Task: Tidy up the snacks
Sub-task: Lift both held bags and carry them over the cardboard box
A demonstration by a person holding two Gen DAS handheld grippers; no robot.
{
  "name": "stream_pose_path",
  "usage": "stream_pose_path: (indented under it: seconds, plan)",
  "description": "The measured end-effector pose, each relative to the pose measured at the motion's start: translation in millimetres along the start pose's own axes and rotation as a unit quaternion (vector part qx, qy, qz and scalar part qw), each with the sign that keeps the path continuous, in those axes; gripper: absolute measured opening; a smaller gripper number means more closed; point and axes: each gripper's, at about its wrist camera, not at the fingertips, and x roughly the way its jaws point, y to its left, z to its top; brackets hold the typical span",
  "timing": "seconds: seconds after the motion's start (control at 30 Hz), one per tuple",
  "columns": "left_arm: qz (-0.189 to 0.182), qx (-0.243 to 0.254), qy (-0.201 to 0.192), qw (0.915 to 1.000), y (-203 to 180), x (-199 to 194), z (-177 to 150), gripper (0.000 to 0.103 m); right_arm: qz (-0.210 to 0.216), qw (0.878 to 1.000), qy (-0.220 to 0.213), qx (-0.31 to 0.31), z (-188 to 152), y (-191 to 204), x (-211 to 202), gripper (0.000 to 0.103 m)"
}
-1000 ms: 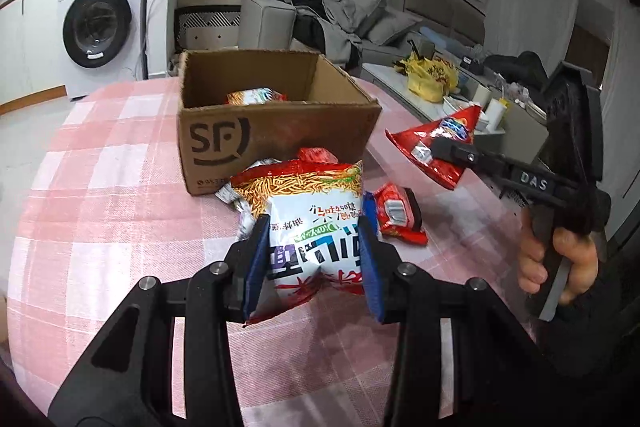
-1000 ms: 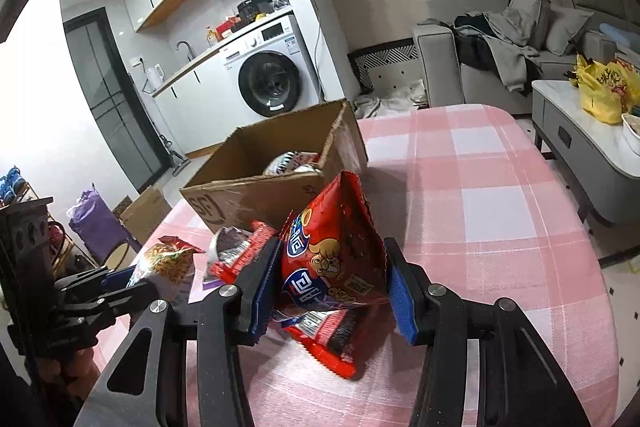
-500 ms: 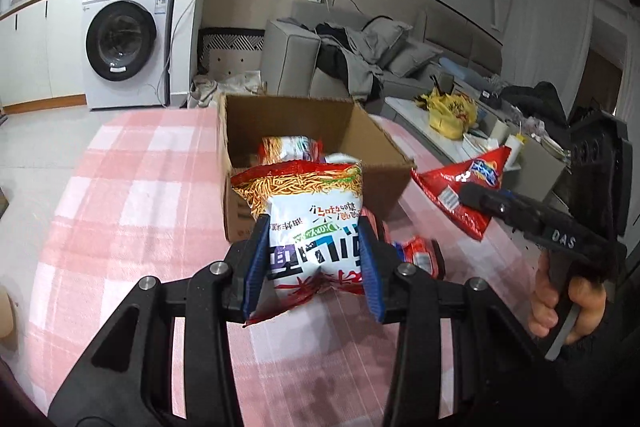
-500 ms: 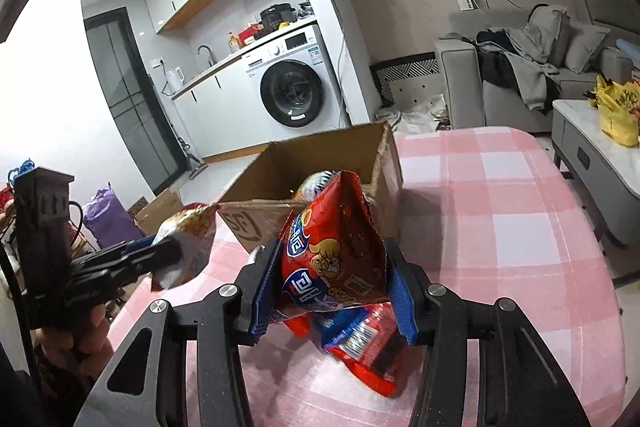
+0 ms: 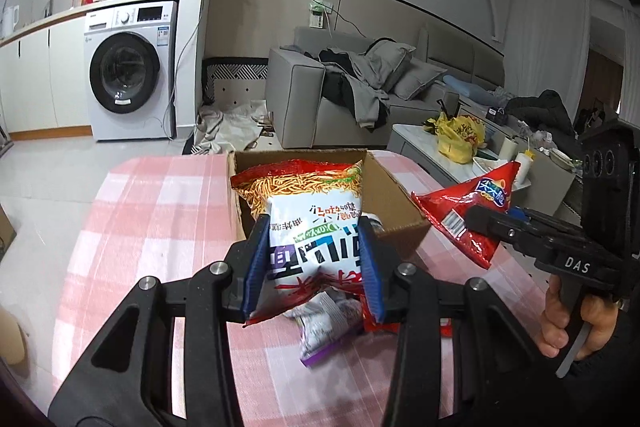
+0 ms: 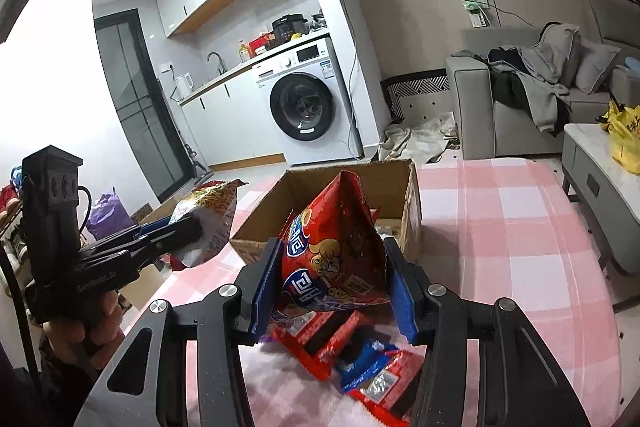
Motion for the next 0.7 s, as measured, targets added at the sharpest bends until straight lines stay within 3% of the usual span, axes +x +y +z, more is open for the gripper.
stream_pose_path:
  seconds: [0.7]
  plan:
    - [0.023, -0.005, -0.001, 0.9997, 16.9, 90.8, 37.6, 0.038, 0.000, 1.000, -0.006, 0.011, 23.1, -7.1, 46.2, 0.050]
